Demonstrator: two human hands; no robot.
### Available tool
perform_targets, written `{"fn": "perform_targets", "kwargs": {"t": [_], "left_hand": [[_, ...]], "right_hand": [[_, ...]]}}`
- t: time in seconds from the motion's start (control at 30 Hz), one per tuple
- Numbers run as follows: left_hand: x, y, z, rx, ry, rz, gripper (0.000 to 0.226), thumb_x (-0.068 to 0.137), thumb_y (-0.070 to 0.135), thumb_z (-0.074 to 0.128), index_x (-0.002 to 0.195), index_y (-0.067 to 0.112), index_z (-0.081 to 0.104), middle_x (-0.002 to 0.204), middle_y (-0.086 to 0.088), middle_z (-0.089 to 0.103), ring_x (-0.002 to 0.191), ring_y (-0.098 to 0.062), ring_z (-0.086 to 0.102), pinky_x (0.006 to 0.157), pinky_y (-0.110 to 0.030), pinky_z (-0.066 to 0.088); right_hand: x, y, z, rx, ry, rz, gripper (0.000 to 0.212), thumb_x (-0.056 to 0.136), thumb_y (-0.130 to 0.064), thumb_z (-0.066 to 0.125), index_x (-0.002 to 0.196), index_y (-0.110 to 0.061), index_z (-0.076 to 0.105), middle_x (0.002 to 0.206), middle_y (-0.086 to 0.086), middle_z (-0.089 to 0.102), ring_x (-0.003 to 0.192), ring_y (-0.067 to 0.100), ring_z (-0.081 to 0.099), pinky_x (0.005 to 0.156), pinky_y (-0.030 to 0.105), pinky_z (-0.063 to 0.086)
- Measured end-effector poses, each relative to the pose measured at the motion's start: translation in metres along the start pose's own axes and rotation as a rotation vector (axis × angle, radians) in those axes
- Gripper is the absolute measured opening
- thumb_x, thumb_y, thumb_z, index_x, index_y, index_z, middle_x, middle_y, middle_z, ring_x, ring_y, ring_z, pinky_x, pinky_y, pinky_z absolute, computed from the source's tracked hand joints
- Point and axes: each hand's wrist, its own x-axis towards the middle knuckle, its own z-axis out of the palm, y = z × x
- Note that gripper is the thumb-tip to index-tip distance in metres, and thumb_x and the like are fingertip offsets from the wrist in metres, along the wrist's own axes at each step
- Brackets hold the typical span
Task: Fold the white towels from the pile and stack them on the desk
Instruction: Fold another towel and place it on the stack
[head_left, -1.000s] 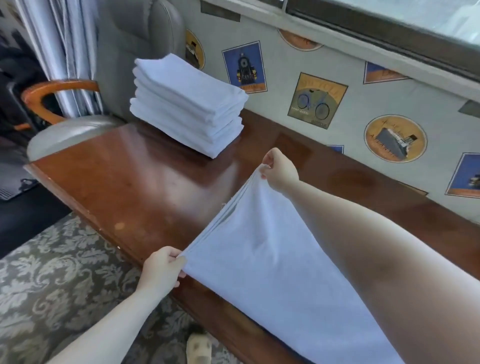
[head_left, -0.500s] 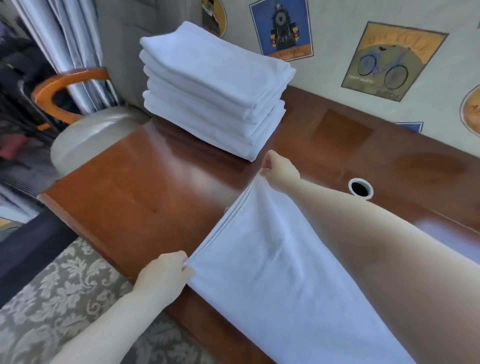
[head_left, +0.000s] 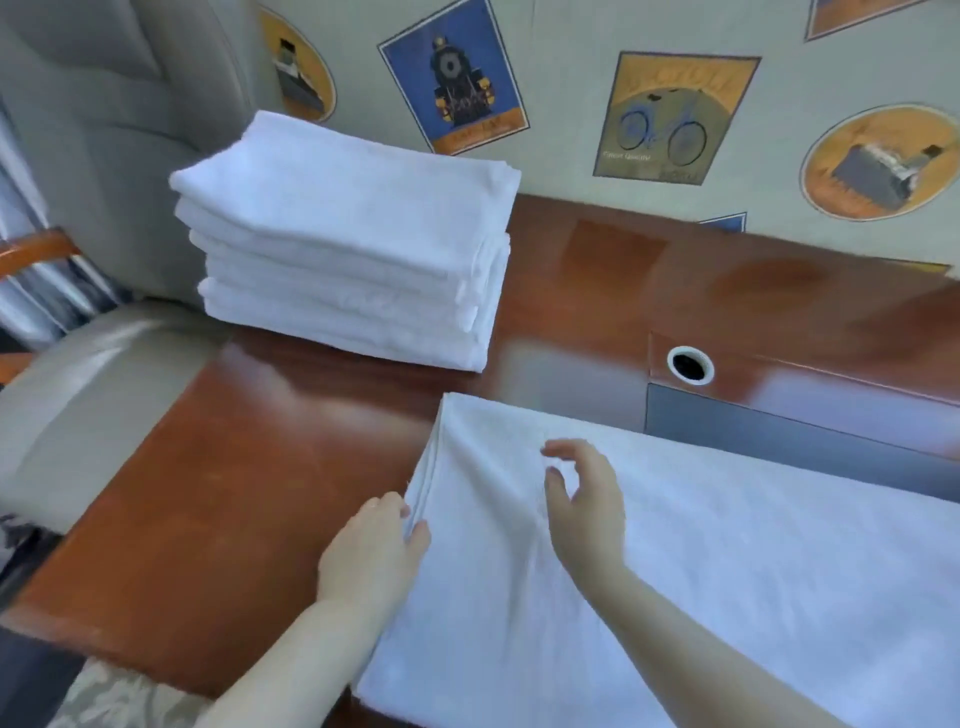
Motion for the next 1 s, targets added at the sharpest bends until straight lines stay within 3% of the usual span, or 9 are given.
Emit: {"fn": "perform_targets", "kwargs": {"t": [0.07,0.17,0.37,0.57,0.67,0.73,0.8,0.93,1.0], "left_hand": [[0.004,0.01,0.009,-0.086,0.0,0.001,0.04,0.092,0.05,0.055,0.113,0.017,0.049,0.111,-0.001,0.05,0.107,-0.024,0.052,0.082,-0.036,0.045],[0.003,0.028,0.019,-0.203,0.104,-0.059,0.042,0.097,0.045,0.049,0.114,0.008,0.053,0.113,-0.011,0.054,0.111,-0.032,0.046,0.085,-0.041,0.041],[0.015,0.004,0.019,-0.247,0.153,0.012,0.022,0.102,0.035,0.036,0.088,0.02,0.04,0.081,0.003,0.054,0.072,-0.023,0.048,0.059,-0.035,0.032],[0.034,0.004,0.007,-0.304,0.089,0.042,0.006,0.099,0.021,0.044,0.095,0.016,0.044,0.098,-0.002,0.052,0.085,-0.03,0.052,0.07,-0.039,0.041],[0.053,0.024,-0.002,-0.331,0.047,0.1,0.019,0.095,0.031,0.053,0.107,0.016,0.051,0.109,-0.002,0.049,0.097,-0.031,0.054,0.077,-0.039,0.043],[0.067,0.037,-0.006,-0.284,-0.012,0.148,0.032,0.092,0.044,0.055,0.096,0.013,0.055,0.102,-0.005,0.055,0.092,-0.029,0.056,0.07,-0.036,0.042],[0.082,0.044,-0.011,-0.298,-0.01,0.184,0.034,0.089,0.047,0.059,0.087,0.014,0.056,0.092,-0.002,0.056,0.084,-0.025,0.057,0.062,-0.032,0.038],[0.106,0.05,-0.018,-0.534,-0.127,0.064,0.025,0.088,0.032,0.067,0.081,0.011,0.056,0.076,0.002,0.054,0.076,-0.023,0.054,0.06,-0.029,0.039],[0.115,0.048,-0.02,-0.64,-0.206,-0.026,0.021,0.089,0.022,0.067,0.076,0.01,0.056,0.082,-0.006,0.062,0.08,-0.031,0.06,0.066,-0.033,0.05]], "right_hand": [[-0.056,0.02,-0.011,-0.183,0.11,-0.04,0.034,0.088,0.0,0.061,0.106,-0.029,0.064,0.121,-0.022,0.059,0.118,0.004,0.05,0.096,0.032,0.043],[-0.096,0.034,0.006,-0.444,0.213,-0.141,0.036,0.081,-0.001,0.069,0.112,-0.019,0.071,0.131,-0.001,0.062,0.127,0.017,0.044,0.105,0.031,0.029],[-0.143,0.024,0.056,-0.668,-0.194,-0.347,0.063,0.072,-0.049,0.05,0.132,-0.033,0.06,0.143,0.004,0.052,0.141,0.024,0.029,0.105,0.045,0.028],[-0.147,0.017,0.059,-0.756,-0.293,-0.348,0.069,0.073,-0.06,0.049,0.137,-0.035,0.056,0.147,0.006,0.048,0.134,0.029,0.047,0.102,0.05,0.031],[-0.143,-0.002,0.072,-0.732,-0.343,-0.43,0.063,0.072,-0.069,0.053,0.124,-0.037,0.065,0.133,-0.001,0.062,0.126,0.02,0.057,0.102,0.048,0.041],[-0.143,-0.01,0.079,-0.671,-0.325,-0.466,0.052,0.066,-0.071,0.061,0.103,-0.034,0.069,0.105,-0.008,0.066,0.098,0.014,0.064,0.089,0.036,0.053],[-0.143,-0.016,0.081,-0.677,-0.333,-0.471,0.044,0.066,-0.072,0.061,0.086,-0.033,0.064,0.083,-0.013,0.057,0.077,0.009,0.055,0.073,0.024,0.051],[-0.144,-0.02,0.083,-0.785,-0.439,-0.522,0.035,0.069,-0.067,0.063,0.078,-0.034,0.058,0.072,-0.015,0.049,0.066,0.007,0.048,0.062,0.02,0.041],[-0.146,-0.025,0.082,-0.702,-0.549,-0.49,0.033,0.066,-0.066,0.069,0.075,-0.035,0.059,0.069,-0.017,0.052,0.066,0.003,0.051,0.059,0.015,0.041]]}}
